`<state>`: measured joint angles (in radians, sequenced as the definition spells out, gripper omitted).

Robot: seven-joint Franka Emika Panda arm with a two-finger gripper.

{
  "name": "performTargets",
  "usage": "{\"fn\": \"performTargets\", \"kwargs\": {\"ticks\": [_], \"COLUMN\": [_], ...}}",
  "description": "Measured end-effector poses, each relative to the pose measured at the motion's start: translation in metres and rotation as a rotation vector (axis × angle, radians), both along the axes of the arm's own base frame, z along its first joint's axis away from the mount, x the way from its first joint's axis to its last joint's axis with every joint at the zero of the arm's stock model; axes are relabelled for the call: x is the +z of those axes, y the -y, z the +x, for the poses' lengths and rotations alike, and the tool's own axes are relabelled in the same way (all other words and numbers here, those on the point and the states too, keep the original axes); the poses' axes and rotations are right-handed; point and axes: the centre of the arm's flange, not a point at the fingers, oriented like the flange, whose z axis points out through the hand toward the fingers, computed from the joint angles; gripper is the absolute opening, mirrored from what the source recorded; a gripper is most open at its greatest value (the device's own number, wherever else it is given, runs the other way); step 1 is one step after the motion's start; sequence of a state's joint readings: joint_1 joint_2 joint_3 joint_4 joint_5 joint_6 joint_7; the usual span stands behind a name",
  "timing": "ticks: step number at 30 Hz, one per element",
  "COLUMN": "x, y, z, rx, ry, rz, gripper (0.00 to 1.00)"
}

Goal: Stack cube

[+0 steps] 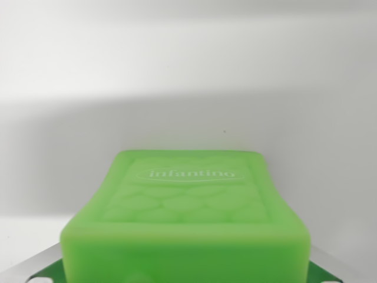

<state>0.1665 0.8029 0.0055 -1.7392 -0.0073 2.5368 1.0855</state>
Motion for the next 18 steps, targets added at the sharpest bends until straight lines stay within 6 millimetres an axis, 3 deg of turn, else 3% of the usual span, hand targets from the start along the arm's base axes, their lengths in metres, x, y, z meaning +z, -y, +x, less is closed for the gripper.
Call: {"fn": "performTargets", "kwargs": {"ticks": [18], "x": [0.016], "y": [0.0], "z": [0.001], "rx": [0.0], "ry": [0.004], "rz": [0.001], "gripper": [0.0]}}
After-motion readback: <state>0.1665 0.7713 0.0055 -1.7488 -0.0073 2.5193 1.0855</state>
